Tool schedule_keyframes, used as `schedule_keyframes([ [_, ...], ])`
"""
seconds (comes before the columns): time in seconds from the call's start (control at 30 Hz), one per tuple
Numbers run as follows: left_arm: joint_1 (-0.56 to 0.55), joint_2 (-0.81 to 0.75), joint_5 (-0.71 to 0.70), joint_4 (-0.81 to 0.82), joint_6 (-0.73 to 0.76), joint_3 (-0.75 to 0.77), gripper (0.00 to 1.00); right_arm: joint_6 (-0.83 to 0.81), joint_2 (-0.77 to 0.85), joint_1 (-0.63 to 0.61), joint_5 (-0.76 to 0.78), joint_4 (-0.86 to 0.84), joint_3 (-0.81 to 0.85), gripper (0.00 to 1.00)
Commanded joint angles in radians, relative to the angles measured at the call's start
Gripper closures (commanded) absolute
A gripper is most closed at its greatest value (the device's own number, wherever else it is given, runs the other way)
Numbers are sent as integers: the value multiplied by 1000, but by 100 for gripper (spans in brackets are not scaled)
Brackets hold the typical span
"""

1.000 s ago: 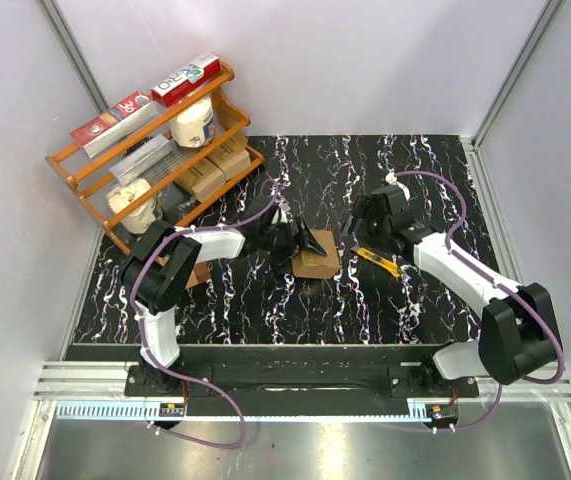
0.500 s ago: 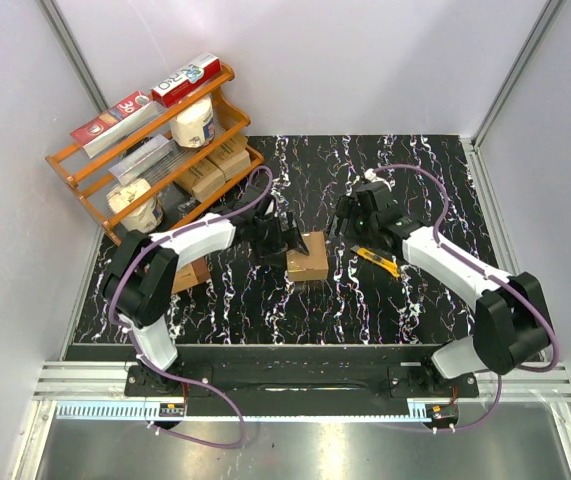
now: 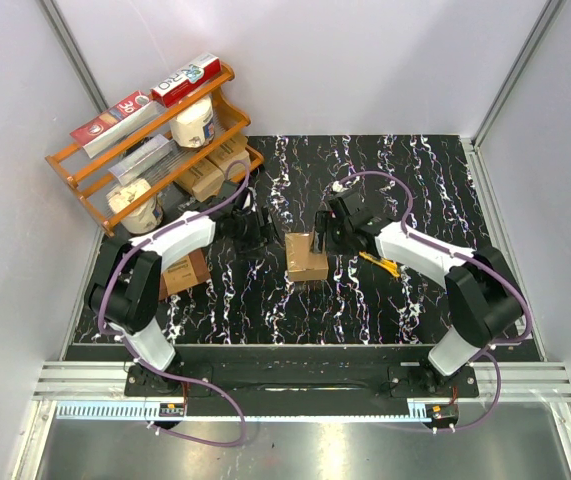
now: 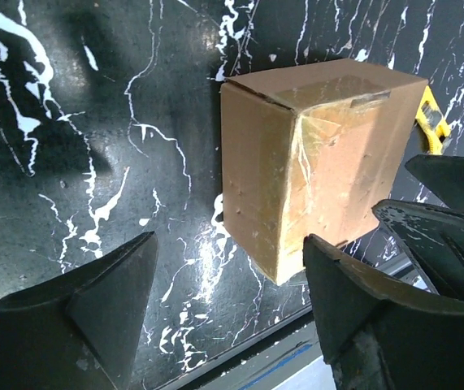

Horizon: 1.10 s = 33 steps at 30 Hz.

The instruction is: Unpack the express box

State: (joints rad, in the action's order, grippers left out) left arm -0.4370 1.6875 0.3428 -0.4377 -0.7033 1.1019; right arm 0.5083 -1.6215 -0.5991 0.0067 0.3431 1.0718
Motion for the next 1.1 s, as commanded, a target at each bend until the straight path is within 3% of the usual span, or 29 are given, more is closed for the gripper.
schedule_keyframes([
  [0.0,4,-29,53,74,13,-20,25,-20,-8,-7,7,-18,25,28],
  [0.27,12,14,128,117,11,-22,28,-30,-31,-8,1,-23,10,34],
  [0.43,14,31,133,120,19,-17,38,-34,-49,-7,6,-21,2,34],
  [0.63,14,55,127,119,24,-17,43,-47,-64,-8,24,-10,4,36],
  [1.07,14,97,140,128,34,0,42,-59,-86,-8,49,16,22,42],
])
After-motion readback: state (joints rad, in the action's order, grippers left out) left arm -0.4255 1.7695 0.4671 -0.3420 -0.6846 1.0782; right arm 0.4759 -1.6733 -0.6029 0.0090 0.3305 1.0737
